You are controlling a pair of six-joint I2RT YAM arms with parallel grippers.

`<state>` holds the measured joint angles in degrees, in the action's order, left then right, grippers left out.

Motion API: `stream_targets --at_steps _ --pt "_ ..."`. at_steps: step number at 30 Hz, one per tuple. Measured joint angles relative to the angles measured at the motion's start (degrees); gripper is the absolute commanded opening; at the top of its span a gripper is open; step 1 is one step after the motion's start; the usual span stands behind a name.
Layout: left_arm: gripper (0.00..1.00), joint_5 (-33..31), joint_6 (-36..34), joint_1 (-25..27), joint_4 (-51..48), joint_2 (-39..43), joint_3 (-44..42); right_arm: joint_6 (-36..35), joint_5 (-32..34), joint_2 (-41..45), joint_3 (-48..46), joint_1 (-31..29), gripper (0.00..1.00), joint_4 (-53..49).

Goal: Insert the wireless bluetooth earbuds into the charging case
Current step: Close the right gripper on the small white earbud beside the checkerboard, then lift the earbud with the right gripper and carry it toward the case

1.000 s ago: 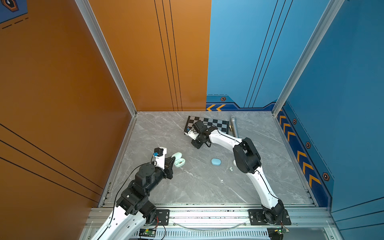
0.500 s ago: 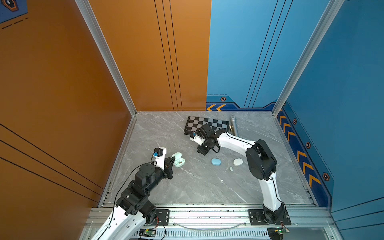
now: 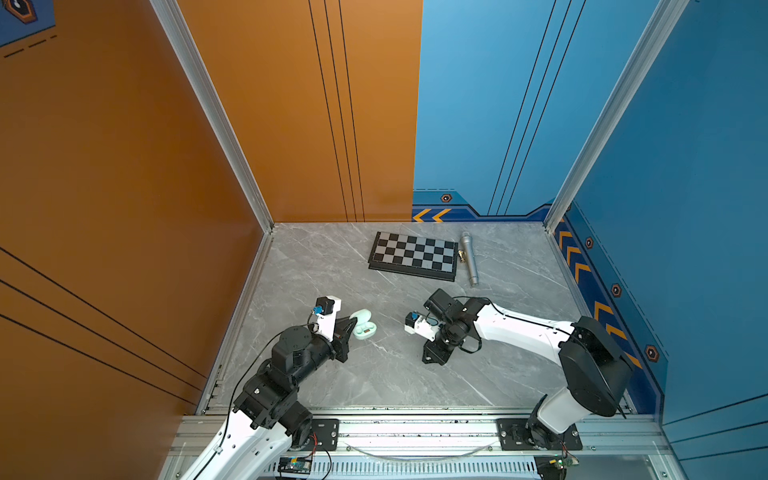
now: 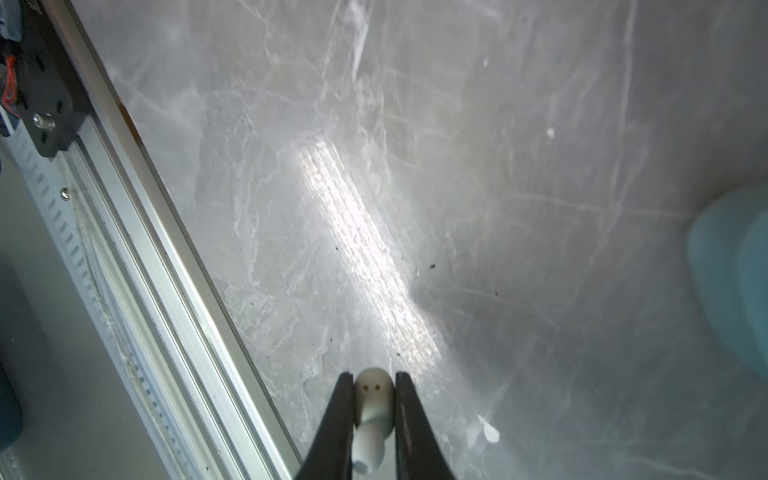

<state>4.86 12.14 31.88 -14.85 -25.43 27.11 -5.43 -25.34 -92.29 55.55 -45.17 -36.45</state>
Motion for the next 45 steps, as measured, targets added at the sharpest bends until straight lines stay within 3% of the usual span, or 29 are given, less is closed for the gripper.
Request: stream_targets --at_steps 6,13,22,29,37,45 --pt "0.0 2.9 -2.2 2.2 0.0 -3.8 1.0 2.4 -0.3 -0.1 -1.8 2.4 0.21 0.3" --pt "0.0 2.8 -3.4 5.2 0.4 -5.0 2.2 4.6 0.1 -0.7 -1.8 4.3 0.38 1.1" --pt "0.0 1.3 -4.2 7.6 0.4 -5.0 2.3 5.2 2.9 0.2 -1.7 6.2 0.4 0.5" --pt "0.0 0.9 -4.5 8.6 0.4 -5.4 2.3 1.2 4.9 4.2 1.0 2.3 0.42 -4.0" --pt "0.0 0.1 -4.9 9.5 0.4 -4.9 2.3 -9.6 9.9 -1.7 4.8 -2.3 0.41 -8.9" --pt "0.0 -0.4 -5.2 9.8 0.4 -4.9 2.3 -14.6 13.7 -7.9 8.3 -3.2 0.41 -9.6"
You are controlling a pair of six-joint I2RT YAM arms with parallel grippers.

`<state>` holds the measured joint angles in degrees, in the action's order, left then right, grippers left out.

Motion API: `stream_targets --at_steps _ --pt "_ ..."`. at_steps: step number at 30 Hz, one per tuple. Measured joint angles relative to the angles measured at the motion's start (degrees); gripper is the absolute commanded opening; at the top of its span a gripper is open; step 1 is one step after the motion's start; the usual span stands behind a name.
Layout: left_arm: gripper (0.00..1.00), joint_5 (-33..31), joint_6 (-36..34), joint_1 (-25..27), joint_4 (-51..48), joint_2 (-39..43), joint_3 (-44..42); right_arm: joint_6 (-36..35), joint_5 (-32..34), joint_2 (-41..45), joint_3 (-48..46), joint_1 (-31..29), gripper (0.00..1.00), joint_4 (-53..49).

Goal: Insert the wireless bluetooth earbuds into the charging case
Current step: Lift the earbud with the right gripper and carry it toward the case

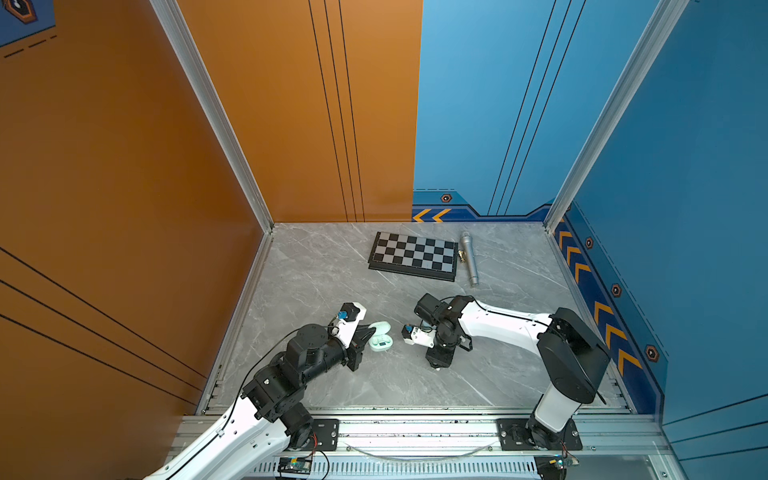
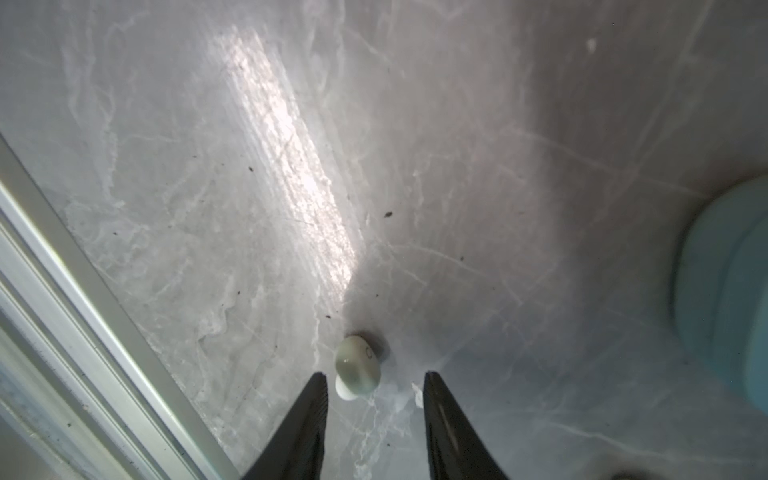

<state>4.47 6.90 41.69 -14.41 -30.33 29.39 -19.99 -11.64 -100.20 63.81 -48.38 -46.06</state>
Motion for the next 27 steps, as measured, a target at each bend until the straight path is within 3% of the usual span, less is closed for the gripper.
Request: stream_targets --at_steps 6,16,23,27 --pt "0.0 -0.4 0.0 0.0 0.0 0.0 0.0 -1.2 1.0 -1.2 0.1 -1.3 0.38 0.0" --pt "0.0 -0.7 0.0 0.0 0.0 0.0 0.0 -1.7 1.4 -1.3 -0.2 -1.9 0.22 0.0" --pt "0.0 -0.9 0.0 0.0 0.2 -0.1 0.0 -1.7 1.4 -1.3 -0.9 -1.9 0.22 0.0" --pt "0.0 -1.0 0.0 0.0 1.1 -0.8 0.0 -1.6 1.2 -1.4 -0.9 -1.9 0.16 0.0"
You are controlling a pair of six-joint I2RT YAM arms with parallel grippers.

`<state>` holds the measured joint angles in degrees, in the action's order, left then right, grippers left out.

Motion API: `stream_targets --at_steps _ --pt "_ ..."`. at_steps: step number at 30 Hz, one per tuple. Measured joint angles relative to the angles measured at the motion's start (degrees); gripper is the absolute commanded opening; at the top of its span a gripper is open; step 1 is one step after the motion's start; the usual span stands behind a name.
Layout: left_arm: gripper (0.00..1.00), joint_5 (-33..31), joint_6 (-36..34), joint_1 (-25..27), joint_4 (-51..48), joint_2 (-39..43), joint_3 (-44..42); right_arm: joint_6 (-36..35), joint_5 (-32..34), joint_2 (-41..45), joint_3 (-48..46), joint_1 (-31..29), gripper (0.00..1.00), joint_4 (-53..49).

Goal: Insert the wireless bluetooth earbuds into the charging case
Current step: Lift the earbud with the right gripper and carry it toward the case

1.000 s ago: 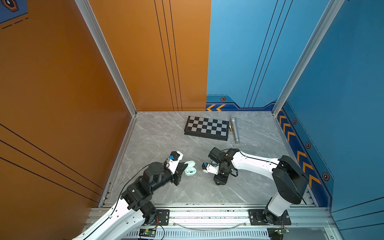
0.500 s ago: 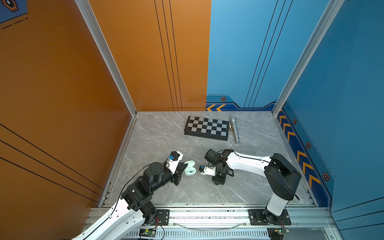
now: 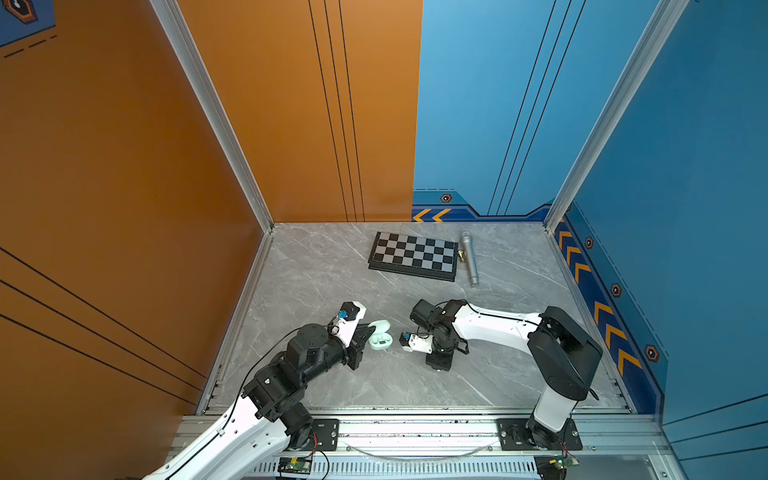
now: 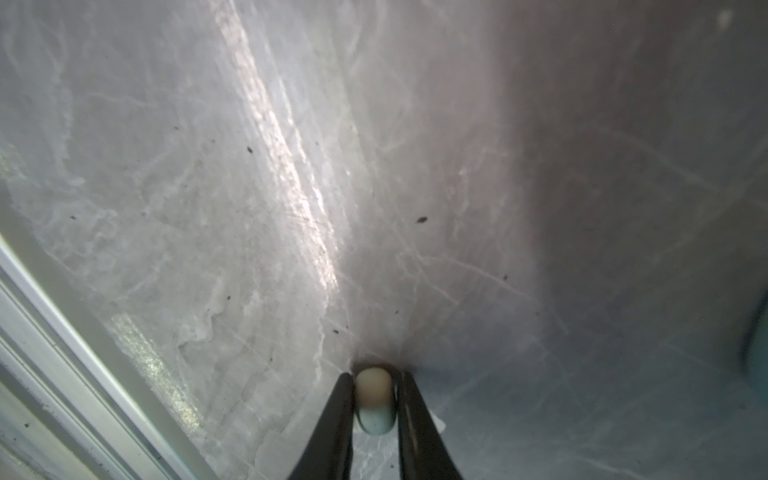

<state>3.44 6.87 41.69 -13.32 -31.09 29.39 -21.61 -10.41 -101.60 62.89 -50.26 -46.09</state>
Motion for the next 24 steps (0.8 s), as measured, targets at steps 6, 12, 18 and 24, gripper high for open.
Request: stream_targets --at_steps 6,12,18,24 --pt "0.0 0.0 0.0 0.0 3.1 -2.4 0.0 0.7 -1.4 0.1 0.0 0.8 0.11 0.0" --pt "0.0 -0.7 -1.9 1.1 8.7 -7.2 0.0 6.2 -6.5 4.2 1.8 8.3 0.11 -1.0" --pt "0.0 -4.5 -4.5 2.7 15.5 -13.2 -0.1 16.2 -12.5 11.5 6.5 18.2 0.1 -0.9" --pt "0.0 -10.2 -6.1 3.3 20.7 -17.9 -0.1 28.4 -17.2 16.4 8.6 18.6 0.11 2.2"
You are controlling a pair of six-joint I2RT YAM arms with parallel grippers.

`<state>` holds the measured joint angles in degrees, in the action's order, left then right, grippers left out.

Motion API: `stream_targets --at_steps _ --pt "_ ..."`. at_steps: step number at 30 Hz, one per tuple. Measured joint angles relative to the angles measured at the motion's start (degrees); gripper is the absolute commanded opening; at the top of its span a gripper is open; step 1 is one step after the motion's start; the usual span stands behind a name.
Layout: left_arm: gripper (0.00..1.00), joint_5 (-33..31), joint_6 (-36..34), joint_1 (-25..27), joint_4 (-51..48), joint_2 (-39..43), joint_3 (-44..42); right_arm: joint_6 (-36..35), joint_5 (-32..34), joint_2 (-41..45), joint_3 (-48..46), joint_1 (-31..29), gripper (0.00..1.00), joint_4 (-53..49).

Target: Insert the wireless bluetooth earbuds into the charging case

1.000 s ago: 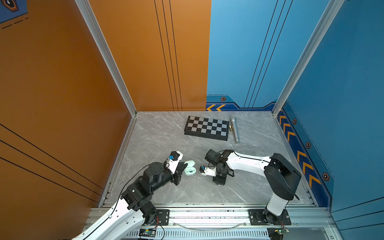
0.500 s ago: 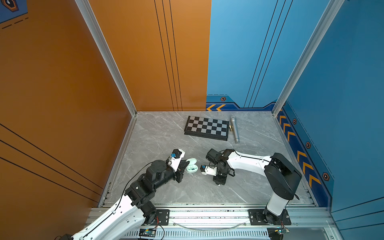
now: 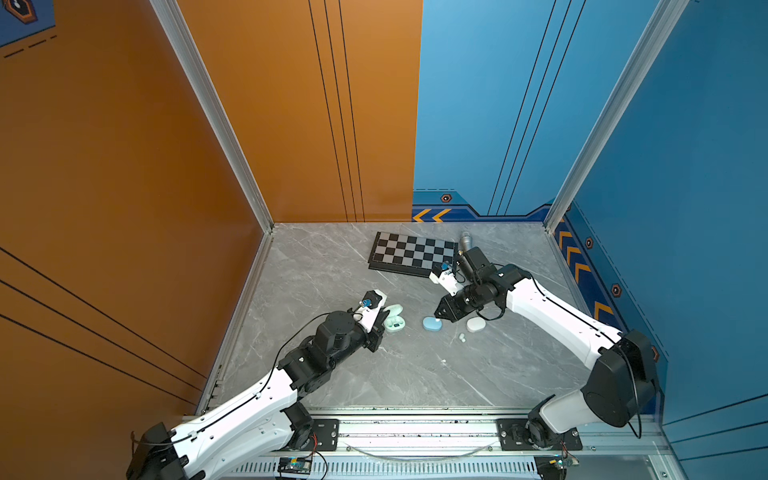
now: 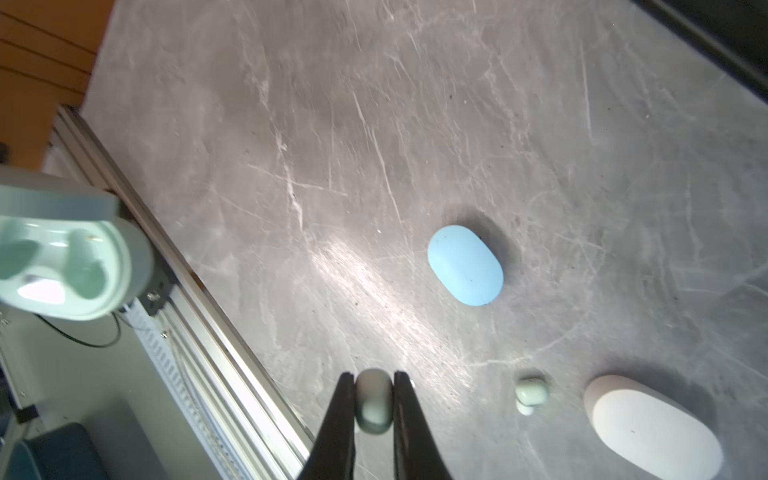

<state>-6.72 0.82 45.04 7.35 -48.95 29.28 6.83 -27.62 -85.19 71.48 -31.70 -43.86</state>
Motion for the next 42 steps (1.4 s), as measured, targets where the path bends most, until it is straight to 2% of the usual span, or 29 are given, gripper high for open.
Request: stream_targets --at_steps 9,15,42 --pt "0.0 -2.3 -0.9 0.8 4.3 -2.7 0.0 14.3 -2.8 0.8 0.5 -4.4 0.12 8.7" --pt "0.0 -2.3 -1.0 0.9 5.3 -2.7 0.0 18.8 -3.5 -0.5 1.5 -5.6 0.12 12.9" --pt "0.0 -2.8 -1.0 1.1 5.3 -2.7 -0.1 20.2 -3.8 -3.3 2.4 -9.7 0.15 15.1"
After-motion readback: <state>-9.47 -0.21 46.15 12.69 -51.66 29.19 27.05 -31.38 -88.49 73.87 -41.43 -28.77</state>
